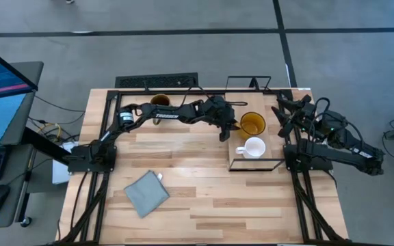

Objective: Stack small to large cups/mugs on shelf
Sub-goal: Put the yellow mug on the shelf

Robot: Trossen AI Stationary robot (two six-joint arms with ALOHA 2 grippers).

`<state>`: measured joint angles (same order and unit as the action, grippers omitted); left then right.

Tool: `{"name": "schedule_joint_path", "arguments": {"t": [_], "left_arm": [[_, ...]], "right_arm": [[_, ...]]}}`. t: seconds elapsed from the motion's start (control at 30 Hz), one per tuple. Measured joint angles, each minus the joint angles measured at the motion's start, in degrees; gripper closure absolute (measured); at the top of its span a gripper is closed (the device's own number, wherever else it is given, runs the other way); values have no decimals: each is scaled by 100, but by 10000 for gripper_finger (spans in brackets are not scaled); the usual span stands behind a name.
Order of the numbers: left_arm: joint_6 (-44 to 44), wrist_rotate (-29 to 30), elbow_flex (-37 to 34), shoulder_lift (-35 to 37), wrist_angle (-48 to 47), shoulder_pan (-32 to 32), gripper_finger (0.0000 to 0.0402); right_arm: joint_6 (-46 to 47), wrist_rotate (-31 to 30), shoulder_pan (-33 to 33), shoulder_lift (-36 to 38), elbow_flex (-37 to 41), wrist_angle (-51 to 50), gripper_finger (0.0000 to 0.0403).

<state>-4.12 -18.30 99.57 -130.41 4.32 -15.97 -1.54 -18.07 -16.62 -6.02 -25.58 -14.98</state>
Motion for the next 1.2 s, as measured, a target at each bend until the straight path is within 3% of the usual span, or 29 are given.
{"name": "schedule_joint_path", "arguments": {"t": [0.2,0.5,1.2], "left_arm": [[-130,-9,-2,0,-15,-12,314],[-81,-35,-11,-4,-52,-31,280],[59,182,-20,-7,-43,-28,276]], "right_arm": [[0,0,0,0,0,0,177],[2,-1,0,0,0,0,177],[0,-2,0,0,0,0,177]]}}
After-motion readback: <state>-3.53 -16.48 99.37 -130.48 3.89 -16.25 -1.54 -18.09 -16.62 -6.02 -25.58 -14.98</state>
